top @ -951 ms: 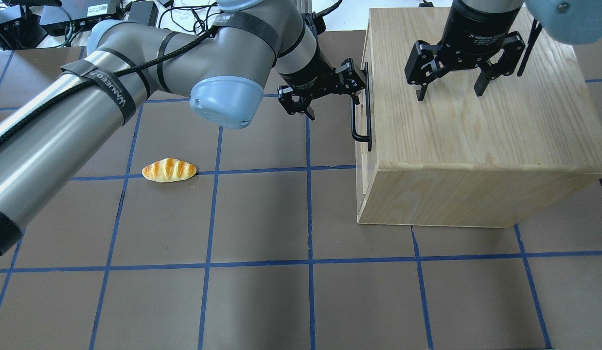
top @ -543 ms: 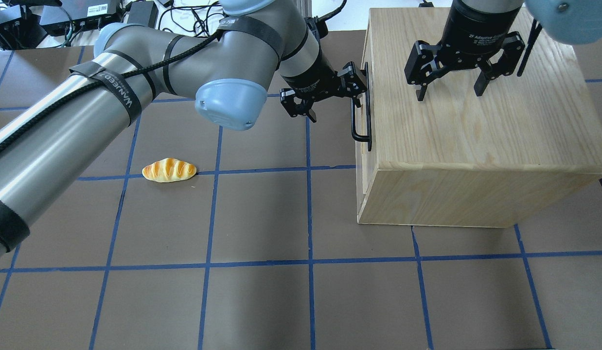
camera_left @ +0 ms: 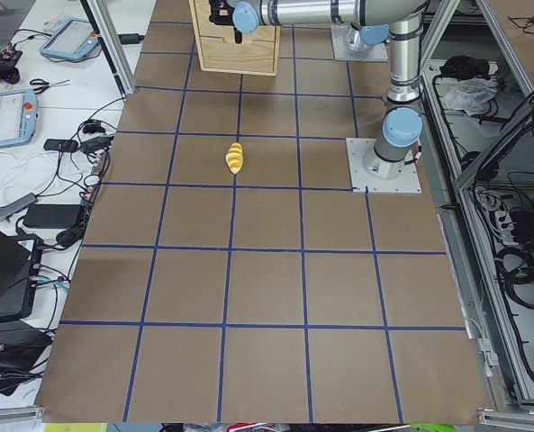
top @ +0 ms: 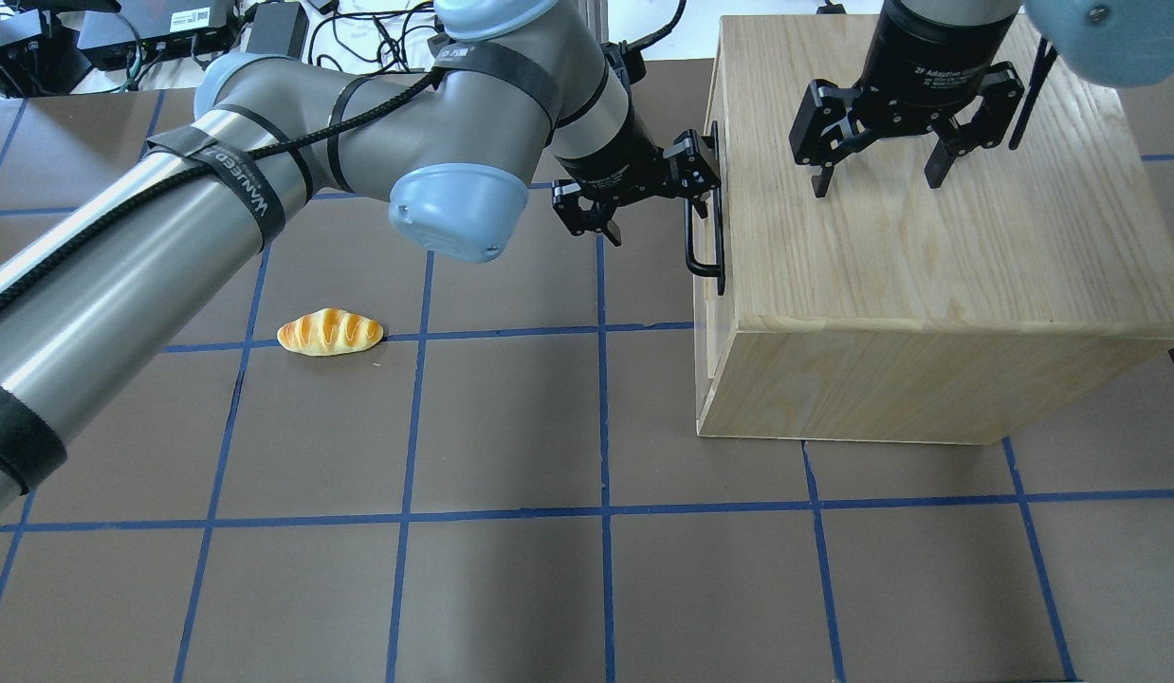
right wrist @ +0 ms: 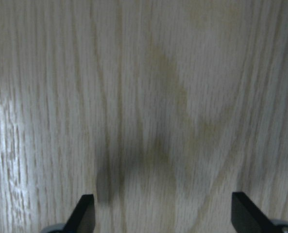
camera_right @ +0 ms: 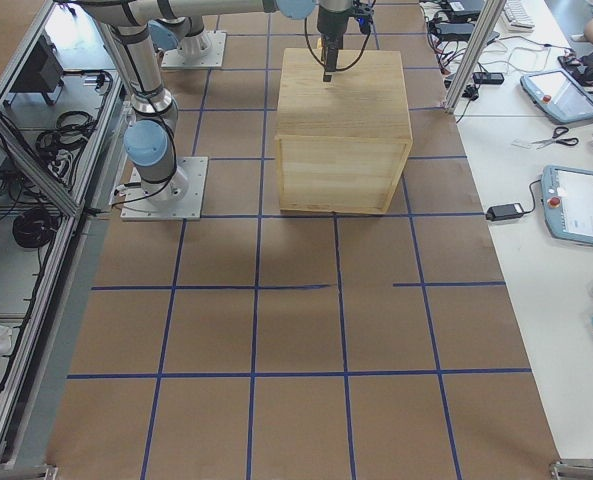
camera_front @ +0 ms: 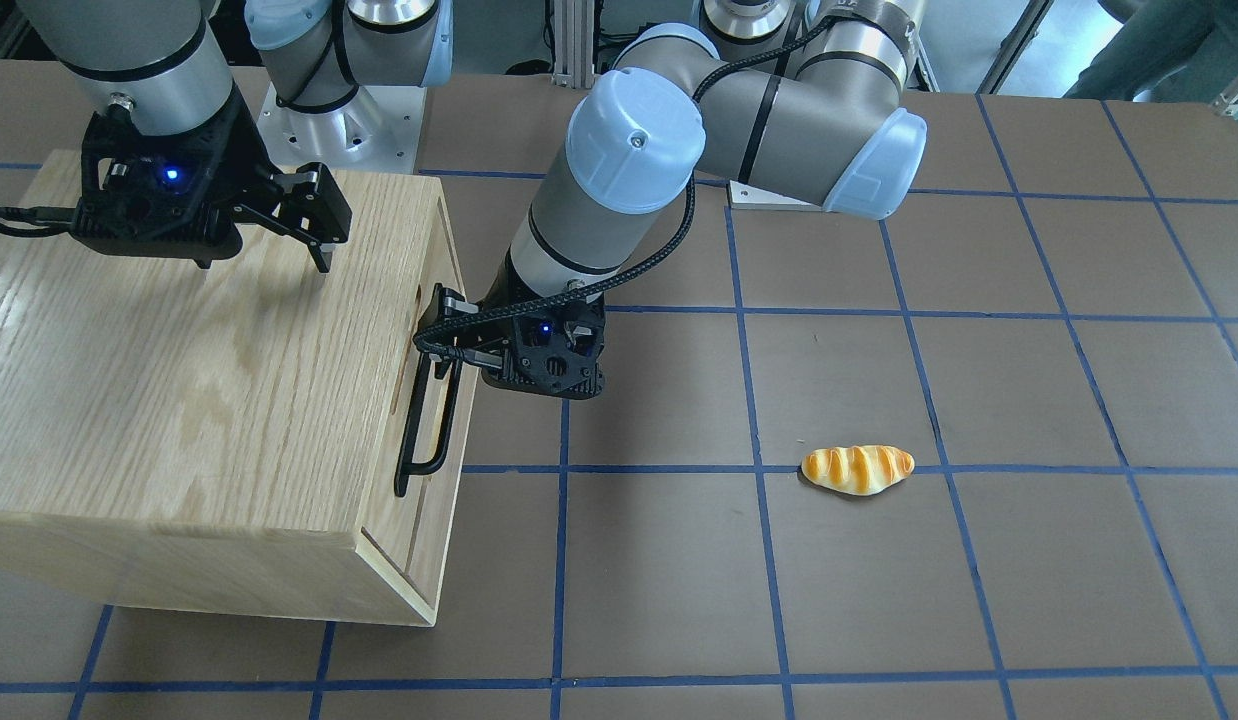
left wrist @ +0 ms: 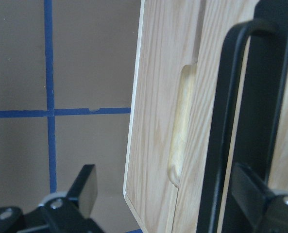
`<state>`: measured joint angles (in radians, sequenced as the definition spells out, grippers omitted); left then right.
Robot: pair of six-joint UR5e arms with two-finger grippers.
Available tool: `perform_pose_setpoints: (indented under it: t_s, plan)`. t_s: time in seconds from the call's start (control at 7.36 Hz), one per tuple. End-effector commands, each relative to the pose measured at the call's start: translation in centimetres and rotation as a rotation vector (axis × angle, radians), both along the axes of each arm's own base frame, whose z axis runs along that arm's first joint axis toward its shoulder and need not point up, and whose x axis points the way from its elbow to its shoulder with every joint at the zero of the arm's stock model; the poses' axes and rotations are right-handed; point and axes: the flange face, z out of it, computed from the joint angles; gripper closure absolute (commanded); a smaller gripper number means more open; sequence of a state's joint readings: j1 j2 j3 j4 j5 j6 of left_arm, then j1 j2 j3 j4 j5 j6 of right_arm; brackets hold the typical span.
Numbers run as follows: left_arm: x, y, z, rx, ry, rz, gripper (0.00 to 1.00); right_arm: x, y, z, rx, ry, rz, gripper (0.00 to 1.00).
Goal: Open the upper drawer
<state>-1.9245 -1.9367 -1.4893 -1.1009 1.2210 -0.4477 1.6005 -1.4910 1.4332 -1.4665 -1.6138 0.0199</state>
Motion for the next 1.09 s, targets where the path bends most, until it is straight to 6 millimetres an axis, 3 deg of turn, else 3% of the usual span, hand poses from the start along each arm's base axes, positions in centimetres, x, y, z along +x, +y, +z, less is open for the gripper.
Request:
perform_pose_setpoints:
  t_s: [0.0, 0.95]
  plan:
    - [-0.1, -0.2, -1.0, 0.003, -0.011, -0.015, 0.00, 0.0, 0.0, 0.0, 0.000, 0.000, -0.001, 0.00]
    - [1.3, -0.3, 0.0, -0.050, -0.057, -0.065, 0.00, 0.0, 0.0, 0.0, 0.000, 0.000, 0.002, 0.00]
